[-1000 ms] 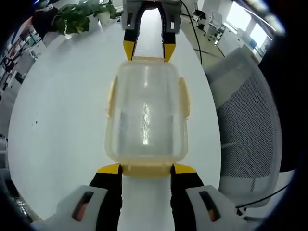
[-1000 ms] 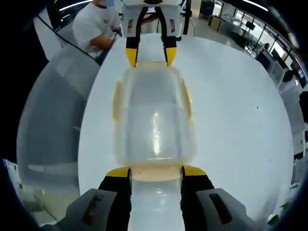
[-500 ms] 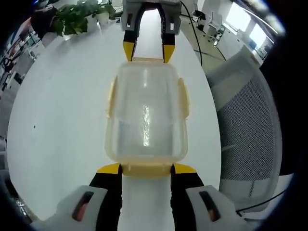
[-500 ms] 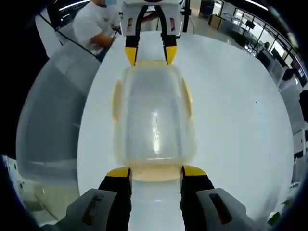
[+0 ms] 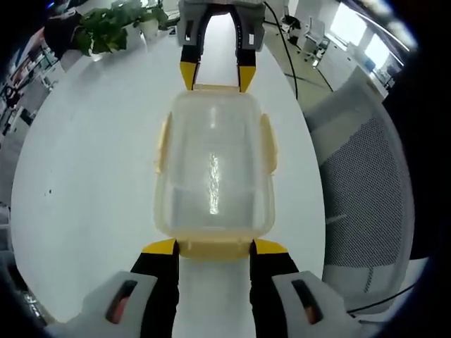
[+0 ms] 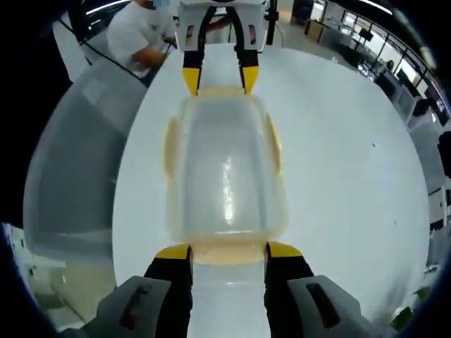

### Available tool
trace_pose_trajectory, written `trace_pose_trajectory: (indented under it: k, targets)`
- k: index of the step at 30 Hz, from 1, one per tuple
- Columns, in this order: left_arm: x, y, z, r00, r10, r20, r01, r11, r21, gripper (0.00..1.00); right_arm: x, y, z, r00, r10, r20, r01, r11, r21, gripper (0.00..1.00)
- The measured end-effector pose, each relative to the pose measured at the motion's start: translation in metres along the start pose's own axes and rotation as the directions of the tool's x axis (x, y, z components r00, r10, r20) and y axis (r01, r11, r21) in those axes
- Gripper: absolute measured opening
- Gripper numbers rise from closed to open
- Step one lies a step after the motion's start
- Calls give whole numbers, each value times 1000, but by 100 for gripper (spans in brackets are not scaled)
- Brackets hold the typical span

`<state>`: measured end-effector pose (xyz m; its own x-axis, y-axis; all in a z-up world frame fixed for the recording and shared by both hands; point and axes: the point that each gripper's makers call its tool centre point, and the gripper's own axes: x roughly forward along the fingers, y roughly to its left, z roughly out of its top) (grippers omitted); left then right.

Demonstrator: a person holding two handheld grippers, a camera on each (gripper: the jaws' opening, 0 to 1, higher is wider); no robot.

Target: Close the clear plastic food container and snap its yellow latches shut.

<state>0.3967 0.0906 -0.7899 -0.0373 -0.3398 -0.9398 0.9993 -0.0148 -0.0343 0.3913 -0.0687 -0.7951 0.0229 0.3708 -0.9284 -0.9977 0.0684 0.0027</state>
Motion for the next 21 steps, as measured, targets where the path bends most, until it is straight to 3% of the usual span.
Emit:
trace_pose_trajectory:
  k: [21]
  targets:
    - [8,-1,13,1000,1,2,-1,1000,-5,38,-4,0,-16,1000,-1,-12,1,1000,-2,38]
